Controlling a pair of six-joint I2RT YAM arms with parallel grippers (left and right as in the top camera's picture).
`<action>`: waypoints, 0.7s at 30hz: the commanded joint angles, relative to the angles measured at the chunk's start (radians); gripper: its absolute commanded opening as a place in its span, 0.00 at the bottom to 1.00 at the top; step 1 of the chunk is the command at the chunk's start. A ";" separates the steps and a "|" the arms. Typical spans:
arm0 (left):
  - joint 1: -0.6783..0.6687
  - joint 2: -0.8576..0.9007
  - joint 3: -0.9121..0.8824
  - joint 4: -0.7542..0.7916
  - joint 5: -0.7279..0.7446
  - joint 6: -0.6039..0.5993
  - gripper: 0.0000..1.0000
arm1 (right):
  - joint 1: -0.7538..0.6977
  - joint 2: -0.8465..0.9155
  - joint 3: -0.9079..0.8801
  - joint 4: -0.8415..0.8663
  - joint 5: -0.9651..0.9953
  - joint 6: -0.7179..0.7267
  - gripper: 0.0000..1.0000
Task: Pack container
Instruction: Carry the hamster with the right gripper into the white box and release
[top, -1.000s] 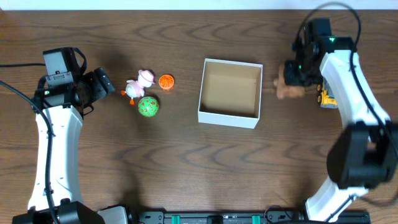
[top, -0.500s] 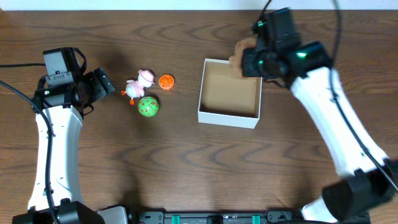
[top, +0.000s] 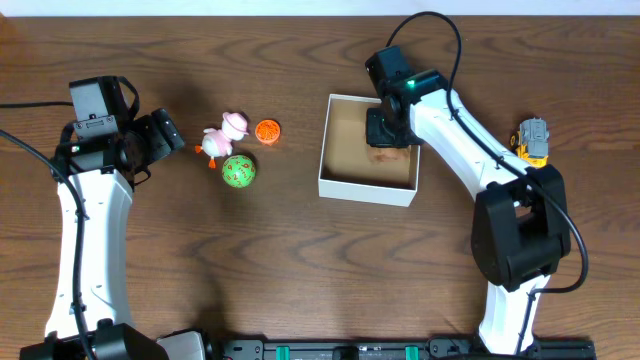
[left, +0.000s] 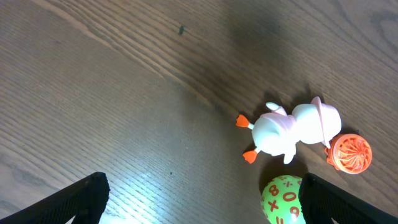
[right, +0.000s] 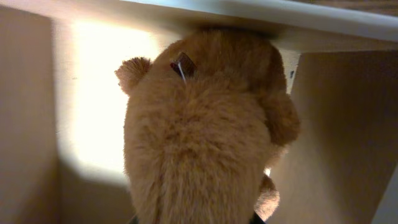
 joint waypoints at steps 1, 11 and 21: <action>0.003 0.003 0.019 -0.003 -0.001 0.013 0.98 | -0.008 -0.006 0.003 0.004 0.052 0.015 0.08; 0.003 0.003 0.019 -0.003 -0.001 0.013 0.98 | -0.009 -0.066 0.034 0.021 0.056 -0.103 0.80; 0.003 0.003 0.019 -0.003 -0.001 0.013 0.98 | -0.211 -0.407 0.068 -0.028 0.091 -0.183 0.75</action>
